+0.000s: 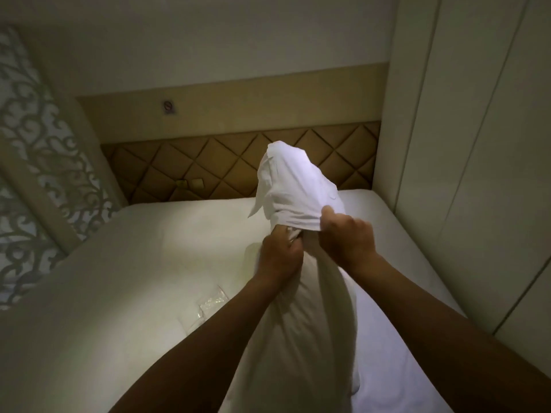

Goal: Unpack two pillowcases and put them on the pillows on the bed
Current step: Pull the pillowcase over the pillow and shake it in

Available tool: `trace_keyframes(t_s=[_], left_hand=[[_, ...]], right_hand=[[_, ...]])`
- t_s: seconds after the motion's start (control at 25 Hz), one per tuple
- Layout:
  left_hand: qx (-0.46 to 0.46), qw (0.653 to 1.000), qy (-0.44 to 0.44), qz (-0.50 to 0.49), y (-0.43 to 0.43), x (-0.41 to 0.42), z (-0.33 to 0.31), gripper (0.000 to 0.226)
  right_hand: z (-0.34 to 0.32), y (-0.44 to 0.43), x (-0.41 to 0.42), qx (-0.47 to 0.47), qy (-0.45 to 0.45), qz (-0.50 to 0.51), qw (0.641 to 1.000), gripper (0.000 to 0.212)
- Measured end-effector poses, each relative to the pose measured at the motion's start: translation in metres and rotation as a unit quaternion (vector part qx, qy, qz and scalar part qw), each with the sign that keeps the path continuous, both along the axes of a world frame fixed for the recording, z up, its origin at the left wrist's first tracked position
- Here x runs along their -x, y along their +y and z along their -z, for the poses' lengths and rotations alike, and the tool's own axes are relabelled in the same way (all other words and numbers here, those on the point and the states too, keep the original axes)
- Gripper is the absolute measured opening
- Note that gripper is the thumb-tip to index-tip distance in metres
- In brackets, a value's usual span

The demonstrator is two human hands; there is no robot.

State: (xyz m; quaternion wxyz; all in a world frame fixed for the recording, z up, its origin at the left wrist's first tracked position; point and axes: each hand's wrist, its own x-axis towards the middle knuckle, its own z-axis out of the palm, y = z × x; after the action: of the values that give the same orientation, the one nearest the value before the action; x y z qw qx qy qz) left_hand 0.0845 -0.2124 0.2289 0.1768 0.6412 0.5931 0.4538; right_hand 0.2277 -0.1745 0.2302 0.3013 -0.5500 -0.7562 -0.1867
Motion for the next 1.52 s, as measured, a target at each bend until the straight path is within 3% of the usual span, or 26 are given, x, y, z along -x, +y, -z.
trace_keyframes(t_s=[0.04, 0.12, 0.2, 0.36, 0.48, 0.6, 0.72, 0.8, 0.92, 0.96, 1.08, 1.12, 1.28, 1.36, 1.4, 1.52], left_hand=[[-0.034, 0.999, 0.000, 0.006, 0.000, 0.001, -0.011, 0.008], [-0.077, 0.997, -0.009, 0.007, -0.003, 0.006, -0.035, 0.011], [-0.106, 0.994, -0.034, 0.008, -0.008, 0.013, -0.058, 0.013], [-0.152, 0.986, -0.070, 0.009, -0.028, 0.029, -0.096, 0.017], [-0.163, 0.981, -0.100, 0.001, -0.046, 0.038, -0.116, 0.030], [-0.160, 0.977, -0.134, -0.035, -0.049, 0.049, -0.124, 0.044], [-0.158, 0.966, -0.180, -0.092, -0.039, 0.060, -0.124, 0.037], [-0.140, 0.953, -0.217, -0.158, -0.030, 0.066, -0.124, 0.036], [-0.123, 0.934, -0.267, -0.204, -0.022, 0.071, -0.120, 0.018], [-0.118, 0.934, -0.273, -0.200, -0.021, 0.072, -0.117, 0.017], [-0.102, 0.941, -0.275, -0.171, -0.019, 0.071, -0.104, 0.025], [-0.097, 0.943, -0.272, -0.163, -0.019, 0.071, -0.100, 0.025], [-0.088, 0.971, -0.188, -0.122, -0.019, 0.081, -0.089, 0.027], [-0.078, 0.983, -0.125, -0.107, -0.022, 0.097, -0.079, 0.025], [-0.066, 0.988, -0.094, -0.106, -0.022, 0.106, -0.069, 0.027], [0.034, 0.990, -0.022, -0.135, -0.018, 0.127, -0.034, 0.042]], right_hand=[[-0.010, 0.005, -0.002, -0.015, 0.021, 0.033, 0.999, 0.006], [-0.032, 0.012, -0.009, 0.011, 0.043, 0.094, 0.995, 0.023], [-0.044, 0.018, -0.019, 0.062, 0.070, 0.131, 0.987, 0.018], [-0.038, 0.026, -0.037, 0.124, 0.089, 0.172, 0.973, 0.011], [-0.016, 0.027, -0.052, 0.198, 0.183, 0.198, 0.942, 0.014], [0.008, 0.022, -0.066, 0.267, 0.269, 0.145, 0.914, 0.015], [0.018, 0.006, -0.064, 0.323, 0.312, 0.050, 0.892, 0.007], [0.025, -0.003, -0.058, 0.346, 0.335, 0.020, 0.876, 0.007], [0.025, -0.011, -0.050, 0.344, 0.406, -0.002, 0.847, 0.003], [0.024, -0.011, -0.050, 0.348, 0.472, -0.001, 0.810, 0.010], [0.023, -0.009, -0.051, 0.376, 0.702, -0.018, 0.605, 0.032], [0.023, -0.008, -0.050, 0.377, 0.732, -0.017, 0.567, 0.034], [-0.006, -0.020, -0.038, 0.330, 0.814, -0.086, 0.470, 0.028], [-0.031, -0.024, -0.029, 0.301, 0.818, -0.100, 0.479, 0.032], [-0.041, -0.024, -0.024, 0.287, 0.808, -0.098, 0.505, 0.035], [-0.064, -0.025, -0.005, 0.215, 0.731, -0.069, 0.644, 0.032]])
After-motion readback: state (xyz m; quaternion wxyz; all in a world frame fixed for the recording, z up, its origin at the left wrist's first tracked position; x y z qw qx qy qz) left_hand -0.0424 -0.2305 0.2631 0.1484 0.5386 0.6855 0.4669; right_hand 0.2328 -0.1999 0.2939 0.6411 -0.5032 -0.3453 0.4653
